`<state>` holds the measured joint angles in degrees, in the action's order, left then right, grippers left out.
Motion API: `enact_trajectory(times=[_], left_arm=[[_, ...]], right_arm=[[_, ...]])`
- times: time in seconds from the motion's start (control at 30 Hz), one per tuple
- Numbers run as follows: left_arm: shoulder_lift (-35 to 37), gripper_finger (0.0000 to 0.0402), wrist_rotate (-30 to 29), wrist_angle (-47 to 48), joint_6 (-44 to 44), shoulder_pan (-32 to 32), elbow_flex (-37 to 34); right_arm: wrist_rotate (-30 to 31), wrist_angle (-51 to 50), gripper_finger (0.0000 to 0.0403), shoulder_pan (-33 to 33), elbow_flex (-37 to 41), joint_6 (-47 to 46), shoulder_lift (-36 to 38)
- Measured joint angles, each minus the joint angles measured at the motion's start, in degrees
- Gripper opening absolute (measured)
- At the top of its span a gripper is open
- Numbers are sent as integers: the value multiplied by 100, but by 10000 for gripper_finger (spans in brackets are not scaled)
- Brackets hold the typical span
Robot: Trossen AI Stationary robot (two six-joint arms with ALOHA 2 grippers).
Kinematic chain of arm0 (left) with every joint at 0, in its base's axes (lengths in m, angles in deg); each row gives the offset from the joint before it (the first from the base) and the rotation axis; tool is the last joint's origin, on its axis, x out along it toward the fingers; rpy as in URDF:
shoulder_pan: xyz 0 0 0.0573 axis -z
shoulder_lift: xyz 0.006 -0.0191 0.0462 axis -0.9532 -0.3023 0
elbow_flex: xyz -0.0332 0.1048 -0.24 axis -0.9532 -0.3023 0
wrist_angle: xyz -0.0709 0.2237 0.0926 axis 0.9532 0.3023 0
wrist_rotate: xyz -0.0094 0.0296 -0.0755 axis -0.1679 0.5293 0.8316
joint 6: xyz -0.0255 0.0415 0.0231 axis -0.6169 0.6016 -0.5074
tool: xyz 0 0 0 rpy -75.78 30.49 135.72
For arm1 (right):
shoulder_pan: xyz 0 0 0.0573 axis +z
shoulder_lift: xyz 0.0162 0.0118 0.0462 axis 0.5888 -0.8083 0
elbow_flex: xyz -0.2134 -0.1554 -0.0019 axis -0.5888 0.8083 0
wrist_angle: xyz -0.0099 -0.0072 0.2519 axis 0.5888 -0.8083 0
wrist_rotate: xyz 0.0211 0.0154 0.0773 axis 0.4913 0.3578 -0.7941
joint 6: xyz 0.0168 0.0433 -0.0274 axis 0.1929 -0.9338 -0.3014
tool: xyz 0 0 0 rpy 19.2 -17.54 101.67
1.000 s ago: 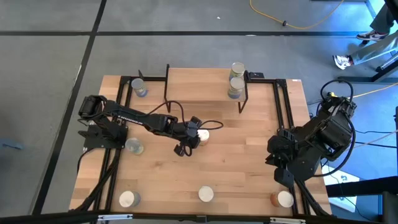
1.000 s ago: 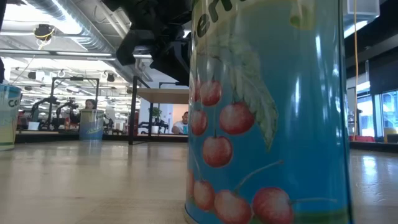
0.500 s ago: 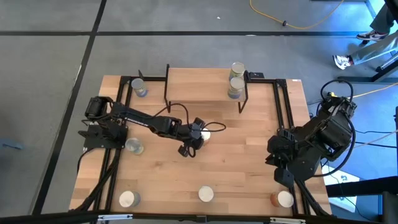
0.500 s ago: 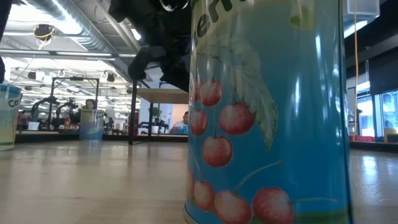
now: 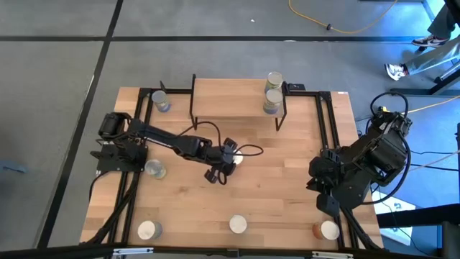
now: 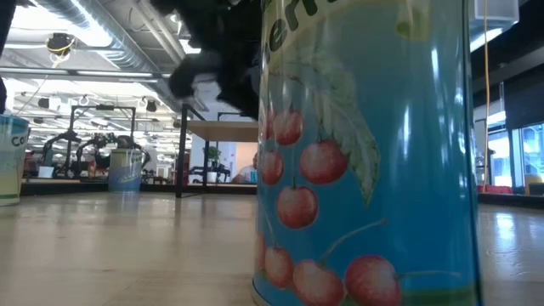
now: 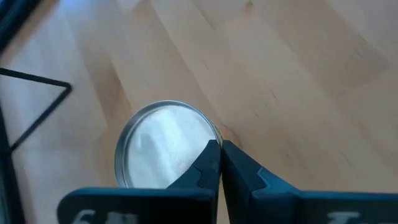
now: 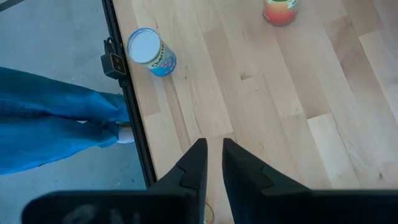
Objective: Pick and place cans onto a shelf
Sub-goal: Put the canned green beans on the shelf
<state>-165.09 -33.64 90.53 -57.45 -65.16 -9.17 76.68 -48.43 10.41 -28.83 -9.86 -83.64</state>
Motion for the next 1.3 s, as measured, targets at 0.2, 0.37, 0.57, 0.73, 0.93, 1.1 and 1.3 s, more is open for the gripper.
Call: enact_trajectory(times=[0.2,0.37,0.57,0.73,0.93,1.1,1.3], left_arm=[[20,1,-1,1172,-71,-45,1192],[22,1,-93,1880,-306,-227,2391],[28,0,-586,2318,-305,-642,3530],[35,0,-548,2407,-268,-1236,4179],[35,0,473,2263,-256,-2123,4461],[-163,0,825,2153,170,-2761,4459],[-578,0,1343,2118,591,-3350,4459]], right_arm=[[3,0,52,-2,0,3,0],[6,0,52,0,0,36,0],[26,0,52,0,0,470,0],[229,0,52,-2,0,627,0],[830,0,52,-49,0,602,2],[1232,0,52,-285,0,595,2],[1546,0,52,-723,0,599,4]])
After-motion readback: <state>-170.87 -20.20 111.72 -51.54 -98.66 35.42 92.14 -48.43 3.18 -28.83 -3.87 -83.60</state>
